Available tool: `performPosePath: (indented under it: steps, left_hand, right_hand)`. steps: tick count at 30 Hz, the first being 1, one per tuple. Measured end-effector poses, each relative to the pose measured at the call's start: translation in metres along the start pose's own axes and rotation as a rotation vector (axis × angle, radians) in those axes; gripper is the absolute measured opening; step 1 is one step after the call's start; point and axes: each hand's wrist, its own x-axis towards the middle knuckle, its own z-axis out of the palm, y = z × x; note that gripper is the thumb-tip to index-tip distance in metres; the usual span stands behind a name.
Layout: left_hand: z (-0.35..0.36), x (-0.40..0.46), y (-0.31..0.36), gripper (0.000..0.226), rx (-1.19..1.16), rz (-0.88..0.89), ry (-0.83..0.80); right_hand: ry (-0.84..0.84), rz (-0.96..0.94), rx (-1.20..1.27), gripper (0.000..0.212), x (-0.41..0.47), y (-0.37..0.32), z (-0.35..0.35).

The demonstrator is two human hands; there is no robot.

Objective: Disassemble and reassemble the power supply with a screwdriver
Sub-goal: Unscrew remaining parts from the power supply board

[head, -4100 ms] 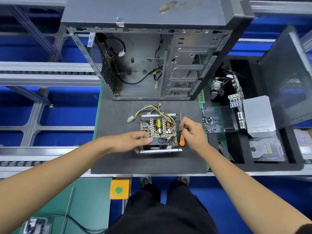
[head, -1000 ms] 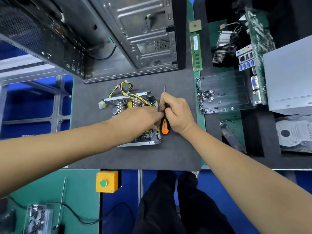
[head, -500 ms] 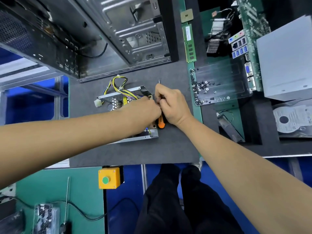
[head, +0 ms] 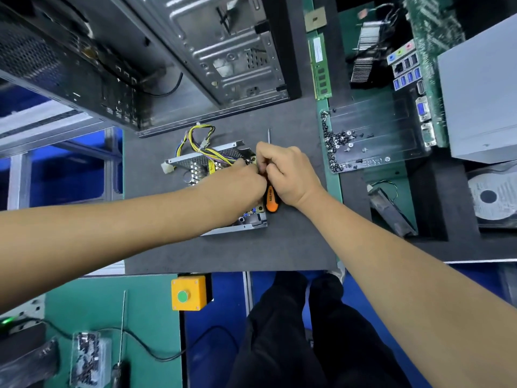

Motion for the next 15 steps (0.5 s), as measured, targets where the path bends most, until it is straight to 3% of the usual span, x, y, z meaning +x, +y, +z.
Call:
performPosePath:
  steps: [3,6,15]
  left_hand:
    - [0.0030,0.0019,-0.0013,0.012,-0.245,-0.078,0.054]
    - [0.0014,0.0006,0.0006,0.026,-0.404,-0.099,0.057]
    - [0.0030,-0.0044,0.0037,0.027,-0.087,-0.123,0.014]
  right_hand:
    - [0.013,0.018,0.014,0.015,0.0008,0.0006,0.0001]
    - [0.021,0.016,0.035,0.016,0.0009,0.0002,0.0004]
    - [-0.002,0.037,0.019,0.015,0.0006,-0.0008,-0.0008]
